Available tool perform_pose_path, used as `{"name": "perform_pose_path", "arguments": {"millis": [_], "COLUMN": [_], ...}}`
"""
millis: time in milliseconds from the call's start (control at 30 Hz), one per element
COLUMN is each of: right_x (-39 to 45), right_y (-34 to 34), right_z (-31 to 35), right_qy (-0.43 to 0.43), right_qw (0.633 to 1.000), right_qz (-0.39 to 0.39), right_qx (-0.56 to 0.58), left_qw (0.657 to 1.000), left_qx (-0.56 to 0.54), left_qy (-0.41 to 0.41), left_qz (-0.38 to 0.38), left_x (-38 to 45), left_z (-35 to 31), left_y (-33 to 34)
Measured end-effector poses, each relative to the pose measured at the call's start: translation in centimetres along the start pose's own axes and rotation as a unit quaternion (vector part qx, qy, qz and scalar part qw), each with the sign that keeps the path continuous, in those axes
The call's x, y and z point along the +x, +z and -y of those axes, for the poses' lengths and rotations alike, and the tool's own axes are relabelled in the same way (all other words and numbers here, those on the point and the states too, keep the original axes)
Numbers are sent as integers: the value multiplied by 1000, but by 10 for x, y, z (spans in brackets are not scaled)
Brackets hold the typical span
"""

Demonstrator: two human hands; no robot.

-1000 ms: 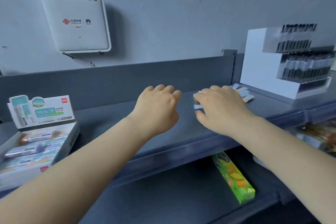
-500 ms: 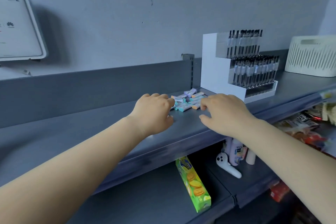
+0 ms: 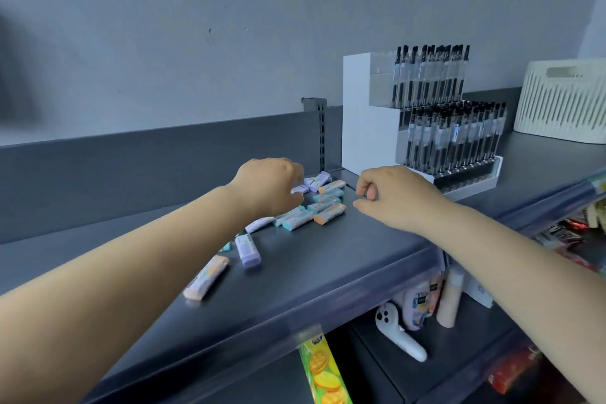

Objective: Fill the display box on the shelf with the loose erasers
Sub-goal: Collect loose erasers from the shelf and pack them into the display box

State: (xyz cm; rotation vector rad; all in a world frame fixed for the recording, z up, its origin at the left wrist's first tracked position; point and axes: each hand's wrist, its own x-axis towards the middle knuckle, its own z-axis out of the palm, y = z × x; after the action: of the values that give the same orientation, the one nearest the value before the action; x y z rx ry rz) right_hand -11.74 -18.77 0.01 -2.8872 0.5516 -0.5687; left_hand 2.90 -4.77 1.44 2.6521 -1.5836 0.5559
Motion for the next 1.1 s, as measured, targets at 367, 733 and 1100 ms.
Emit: {"name": "perform_pose_path", "arguments": {"millis": [367, 733, 1100], "right_x": [96, 144, 155], "right_y": [23, 65, 69], "right_z": [-36, -54, -52], "right_qy": [-20, -35, -54], "right_qw": [997, 990, 976], "right_qz": [75, 135, 209], "right_qx": [29, 15, -8], "left_qw": [996, 976, 963], "left_qx": [-58, -151, -208], "left_qy": [-32, -99, -148], "left_qz": [62, 125, 86], "left_x": [102, 143, 131], "left_z": [10, 4, 0], "left_y": [33, 73, 65]}}
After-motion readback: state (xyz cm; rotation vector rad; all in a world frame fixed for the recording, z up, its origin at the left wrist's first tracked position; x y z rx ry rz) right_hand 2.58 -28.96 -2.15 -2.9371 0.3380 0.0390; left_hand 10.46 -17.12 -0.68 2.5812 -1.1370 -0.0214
